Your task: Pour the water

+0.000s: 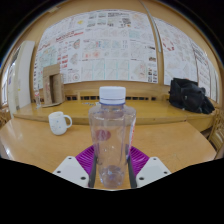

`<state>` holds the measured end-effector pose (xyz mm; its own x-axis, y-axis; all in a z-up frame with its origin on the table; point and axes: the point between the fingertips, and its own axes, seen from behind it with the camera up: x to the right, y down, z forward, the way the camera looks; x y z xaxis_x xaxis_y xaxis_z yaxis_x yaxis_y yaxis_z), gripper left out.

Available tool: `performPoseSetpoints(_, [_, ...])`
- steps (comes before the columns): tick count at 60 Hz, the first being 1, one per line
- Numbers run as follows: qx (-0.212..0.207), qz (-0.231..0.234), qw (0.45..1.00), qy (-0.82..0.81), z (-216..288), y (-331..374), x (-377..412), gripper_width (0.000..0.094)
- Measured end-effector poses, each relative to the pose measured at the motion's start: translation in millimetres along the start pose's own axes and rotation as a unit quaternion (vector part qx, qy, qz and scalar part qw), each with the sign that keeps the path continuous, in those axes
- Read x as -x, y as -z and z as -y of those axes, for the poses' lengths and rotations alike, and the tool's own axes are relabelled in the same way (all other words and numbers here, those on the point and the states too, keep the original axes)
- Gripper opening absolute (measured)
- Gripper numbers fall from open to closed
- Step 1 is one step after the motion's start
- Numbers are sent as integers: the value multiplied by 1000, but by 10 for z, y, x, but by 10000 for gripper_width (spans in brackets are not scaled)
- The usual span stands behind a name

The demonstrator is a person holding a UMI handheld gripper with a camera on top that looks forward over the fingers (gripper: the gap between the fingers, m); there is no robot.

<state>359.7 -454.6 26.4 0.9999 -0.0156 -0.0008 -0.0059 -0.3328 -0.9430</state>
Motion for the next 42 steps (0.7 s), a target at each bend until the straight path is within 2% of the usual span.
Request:
performPoseSetpoints(1, [-2, -2, 1000, 1, 10, -5, 6, 487])
performPoseSetpoints(2, [-6, -1, 1000, 5, 14, -71, -56, 429])
performPoseSetpoints(6, [-11, -13, 1000, 6, -2, -51, -58, 388])
performPoseSetpoints(7, [-12, -15, 1000, 7, 2, -48, -56, 343])
performPoseSetpoints(9, [-9, -19, 1000, 6, 7, -17, -28, 317])
performPoseSetpoints(18, [-4, -38, 999, 24, 36, 20, -92, 316])
performPoseSetpoints(24, [-10, -80, 995, 60, 278, 46, -179, 316])
performPoseSetpoints(32, [-20, -160, 978, 136, 862, 15, -391, 317])
performPoseSetpoints(42, [-45, -255, 918, 301, 1999, -100, -367, 318])
